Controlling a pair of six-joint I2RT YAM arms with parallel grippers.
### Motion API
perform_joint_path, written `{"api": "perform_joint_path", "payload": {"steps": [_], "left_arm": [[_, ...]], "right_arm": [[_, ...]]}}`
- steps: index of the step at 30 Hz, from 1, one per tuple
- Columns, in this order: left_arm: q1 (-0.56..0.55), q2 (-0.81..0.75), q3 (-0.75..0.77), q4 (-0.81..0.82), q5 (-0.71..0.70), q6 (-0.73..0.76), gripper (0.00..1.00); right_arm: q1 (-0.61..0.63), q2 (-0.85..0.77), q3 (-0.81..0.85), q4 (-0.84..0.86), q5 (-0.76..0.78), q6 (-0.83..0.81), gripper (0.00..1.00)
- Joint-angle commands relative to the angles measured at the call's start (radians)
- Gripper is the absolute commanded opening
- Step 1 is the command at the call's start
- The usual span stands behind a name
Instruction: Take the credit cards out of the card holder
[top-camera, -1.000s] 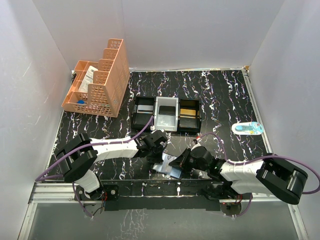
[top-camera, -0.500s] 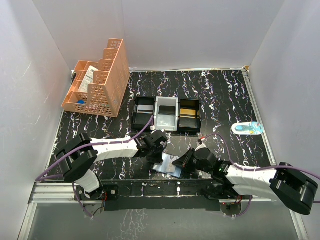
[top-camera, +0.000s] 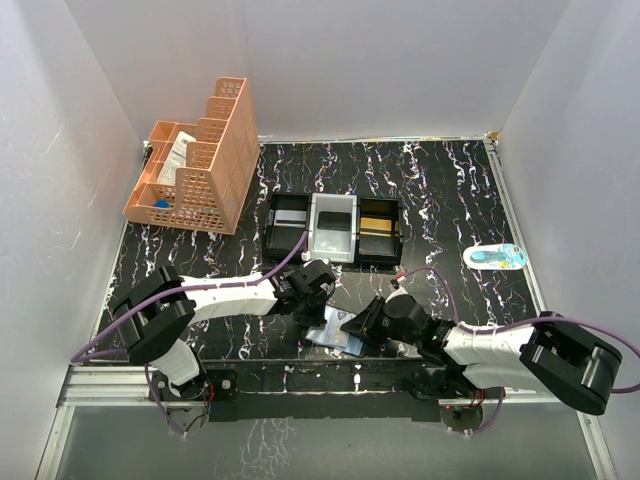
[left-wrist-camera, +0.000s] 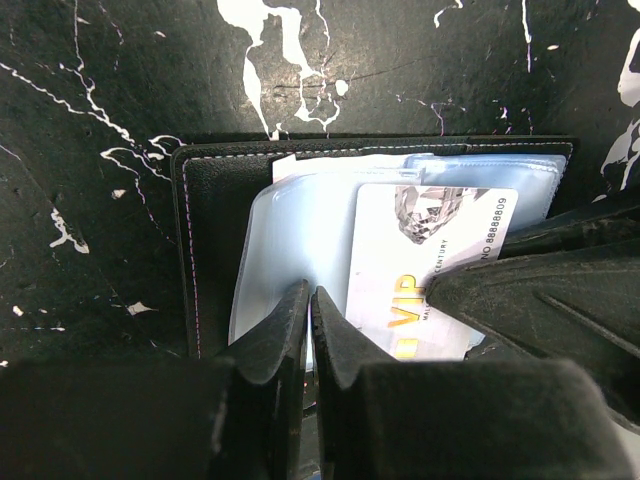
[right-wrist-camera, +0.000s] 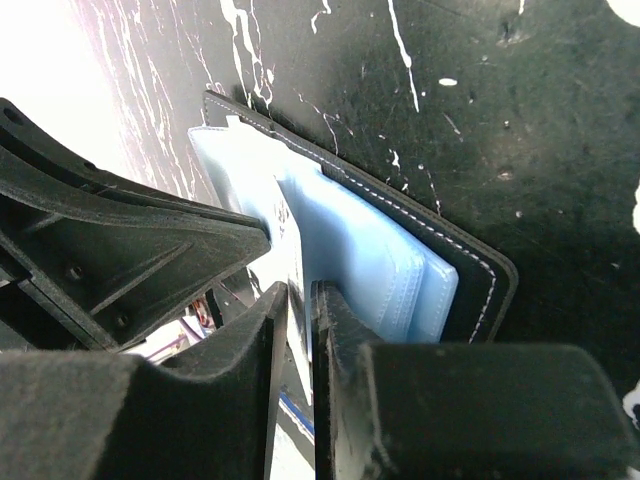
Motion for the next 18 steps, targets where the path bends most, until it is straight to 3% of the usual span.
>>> {"api": "perform_joint_path", "payload": {"steps": [1, 6, 10, 18], "left_arm": [[-0.008, 0.026, -0.014, -0.046, -0.015, 0.016, 0.05], [-0.008, 0.036, -0.007, -0.047, -0.014, 0.02, 0.04], [-0.007, 0.03, -0.009, -0.051, -0.02, 0.018, 0.04], [-0.007, -0.016, -0.012, -0.08, -0.069, 0.006, 0.04]], "right_arm": [[0.001, 0.025, 0.028, 0.038, -0.006, -0.007, 0.16], [0.001, 0.051, 0.034, 0.058, -0.018, -0.007, 0.16], [0.001, 0.037, 0.04, 0.043, -0.018, -0.025, 0.05], [-0.012, -0.221, 0.11, -0.302, 0.09, -0.139, 0.0]]}}
